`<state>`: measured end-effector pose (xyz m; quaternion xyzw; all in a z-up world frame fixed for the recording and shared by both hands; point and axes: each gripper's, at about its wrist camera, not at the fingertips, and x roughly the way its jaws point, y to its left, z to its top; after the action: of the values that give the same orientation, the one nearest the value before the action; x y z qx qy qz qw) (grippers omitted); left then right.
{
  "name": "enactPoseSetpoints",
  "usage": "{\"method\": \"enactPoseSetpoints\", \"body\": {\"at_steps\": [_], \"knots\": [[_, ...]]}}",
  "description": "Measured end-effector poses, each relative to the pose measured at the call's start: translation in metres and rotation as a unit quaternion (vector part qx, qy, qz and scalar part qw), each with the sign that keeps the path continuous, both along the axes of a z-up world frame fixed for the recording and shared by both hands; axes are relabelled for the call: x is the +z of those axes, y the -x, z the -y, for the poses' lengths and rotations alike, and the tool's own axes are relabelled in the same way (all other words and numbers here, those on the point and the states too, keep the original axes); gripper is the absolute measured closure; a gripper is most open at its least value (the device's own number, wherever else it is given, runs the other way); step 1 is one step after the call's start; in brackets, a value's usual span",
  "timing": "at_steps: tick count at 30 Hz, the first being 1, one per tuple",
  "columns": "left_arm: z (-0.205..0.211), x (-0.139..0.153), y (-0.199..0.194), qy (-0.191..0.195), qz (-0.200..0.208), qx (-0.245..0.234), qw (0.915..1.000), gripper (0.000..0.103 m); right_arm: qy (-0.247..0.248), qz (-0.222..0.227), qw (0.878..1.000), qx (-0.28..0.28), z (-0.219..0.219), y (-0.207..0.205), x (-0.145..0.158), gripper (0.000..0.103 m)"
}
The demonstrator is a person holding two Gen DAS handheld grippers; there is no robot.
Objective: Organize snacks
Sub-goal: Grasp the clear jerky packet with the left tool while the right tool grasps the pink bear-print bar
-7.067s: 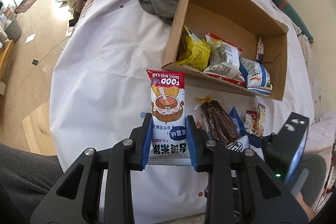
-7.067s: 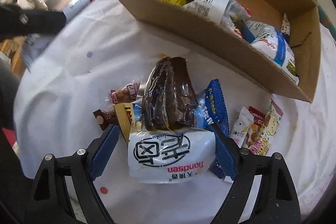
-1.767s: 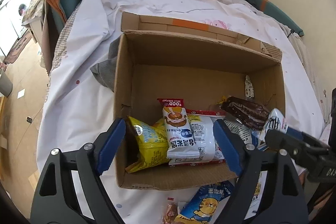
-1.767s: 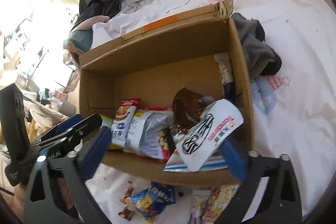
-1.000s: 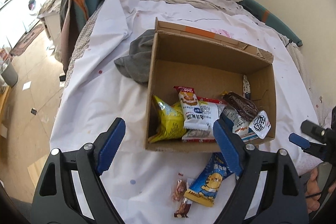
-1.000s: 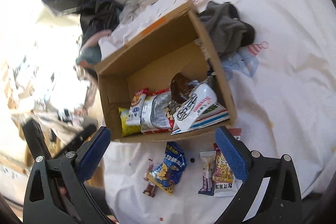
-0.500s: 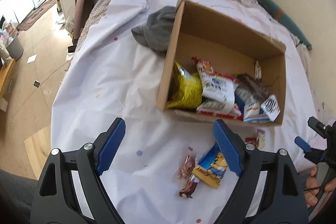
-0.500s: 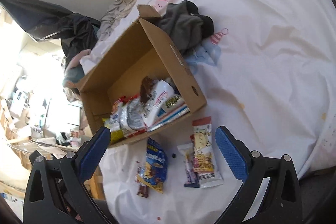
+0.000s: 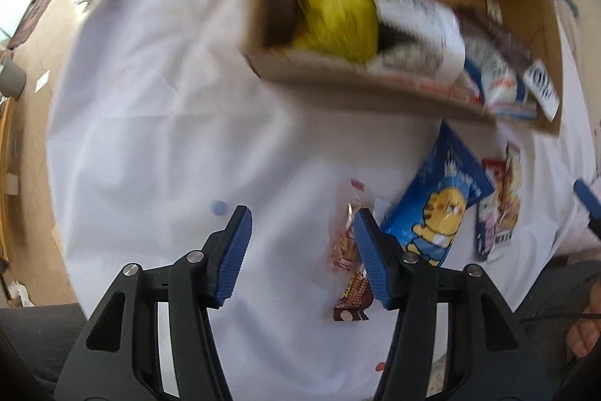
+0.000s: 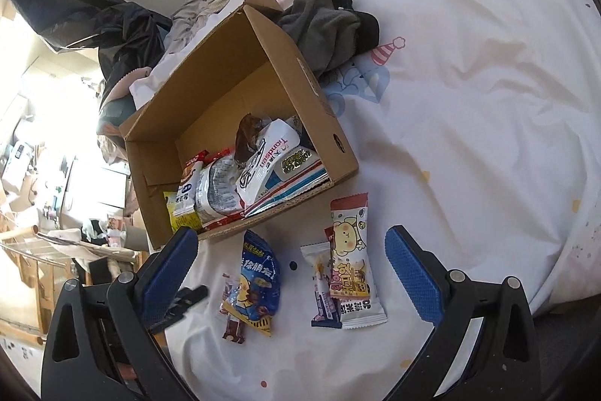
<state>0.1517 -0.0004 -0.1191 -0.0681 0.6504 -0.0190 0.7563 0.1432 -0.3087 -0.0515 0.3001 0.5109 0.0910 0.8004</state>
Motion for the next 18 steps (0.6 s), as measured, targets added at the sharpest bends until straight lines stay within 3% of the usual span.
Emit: {"method": "enactPoseSetpoints", "body": {"at_steps": [6, 8, 9, 10, 16, 18], "knots": [[0.028, -0.022, 0.001, -0.024, -0.027, -0.053, 0.9980, 0.053, 0.016, -0.005, 1.000, 0.008, -0.003, 0.000, -0.002, 0.001], [0.033, -0.027, 0.000, -0.037, -0.028, -0.061, 0.9970, 0.064, 0.021, -0.009, 1.000, 0.011, -0.004, -0.001, -0.004, 0.001], [0.033, -0.028, -0.001, -0.039, -0.027, -0.061, 0.9970, 0.081, 0.023, -0.011, 1.000, 0.012, -0.004, -0.001, -0.005, 0.001], [0.034, -0.028, -0.002, -0.041, -0.027, -0.060, 0.9970, 0.088, 0.026, -0.014, 1.000, 0.011, -0.004, -0.002, -0.007, 0.001], [0.012, -0.013, -0.003, -0.017, -0.027, -0.010, 0.9994, 0.088, 0.041, -0.070, 0.997, -0.009, 0.009, -0.009, -0.029, 0.002], [0.002, -0.005, -0.002, -0.016, -0.015, 0.007, 0.9997, 0.088, 0.049, -0.100, 0.994, -0.003, 0.008, -0.012, -0.042, 0.018]]}}
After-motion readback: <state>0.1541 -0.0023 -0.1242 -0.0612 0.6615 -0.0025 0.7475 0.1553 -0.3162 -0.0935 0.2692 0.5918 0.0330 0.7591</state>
